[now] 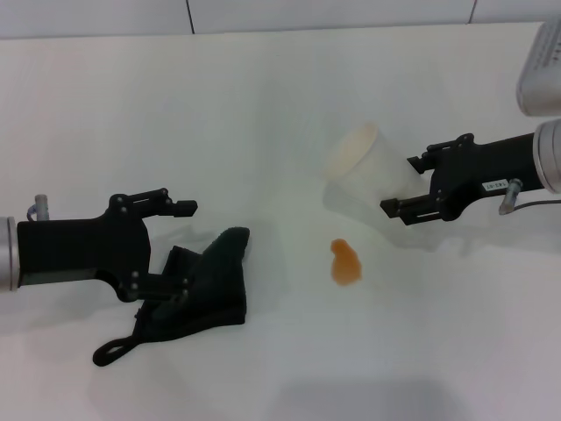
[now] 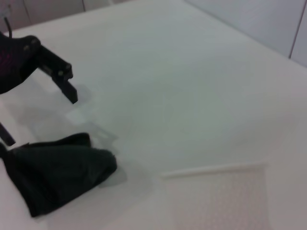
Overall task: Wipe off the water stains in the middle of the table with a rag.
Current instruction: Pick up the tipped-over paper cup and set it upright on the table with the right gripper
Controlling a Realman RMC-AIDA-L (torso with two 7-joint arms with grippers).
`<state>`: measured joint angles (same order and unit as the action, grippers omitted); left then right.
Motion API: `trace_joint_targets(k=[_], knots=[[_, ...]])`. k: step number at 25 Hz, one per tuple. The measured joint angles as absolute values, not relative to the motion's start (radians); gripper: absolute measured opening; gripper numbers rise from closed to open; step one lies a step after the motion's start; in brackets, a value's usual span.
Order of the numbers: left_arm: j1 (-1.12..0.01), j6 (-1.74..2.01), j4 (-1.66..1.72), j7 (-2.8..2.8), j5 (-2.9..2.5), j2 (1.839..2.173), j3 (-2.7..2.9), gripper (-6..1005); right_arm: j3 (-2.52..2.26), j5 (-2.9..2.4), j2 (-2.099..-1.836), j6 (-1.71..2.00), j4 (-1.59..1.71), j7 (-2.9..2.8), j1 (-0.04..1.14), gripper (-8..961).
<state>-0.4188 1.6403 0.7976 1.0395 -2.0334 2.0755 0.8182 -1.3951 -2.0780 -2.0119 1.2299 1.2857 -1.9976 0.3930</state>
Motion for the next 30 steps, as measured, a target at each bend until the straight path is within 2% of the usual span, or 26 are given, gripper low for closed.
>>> trace_joint_targets(k=[11, 19, 30], knots=[[-0.413, 1.637, 0.798, 1.038, -2.033, 2.075, 0.816, 876, -1.341, -1.851, -2.012, 1.11, 1.058, -1.742, 0.375, 693], [-0.41, 1.637, 0.795, 1.038, -2.033, 2.075, 0.816, 876, -1.313, -1.711, -2.011, 1.109, 0.966, -1.618, 0.313, 694], [-0.41, 1.637, 0.774, 1.037, -2.04, 2.075, 0.819, 876, -1.314, -1.681, -2.012, 1.071, 0.852, -1.524, 0.313, 694]])
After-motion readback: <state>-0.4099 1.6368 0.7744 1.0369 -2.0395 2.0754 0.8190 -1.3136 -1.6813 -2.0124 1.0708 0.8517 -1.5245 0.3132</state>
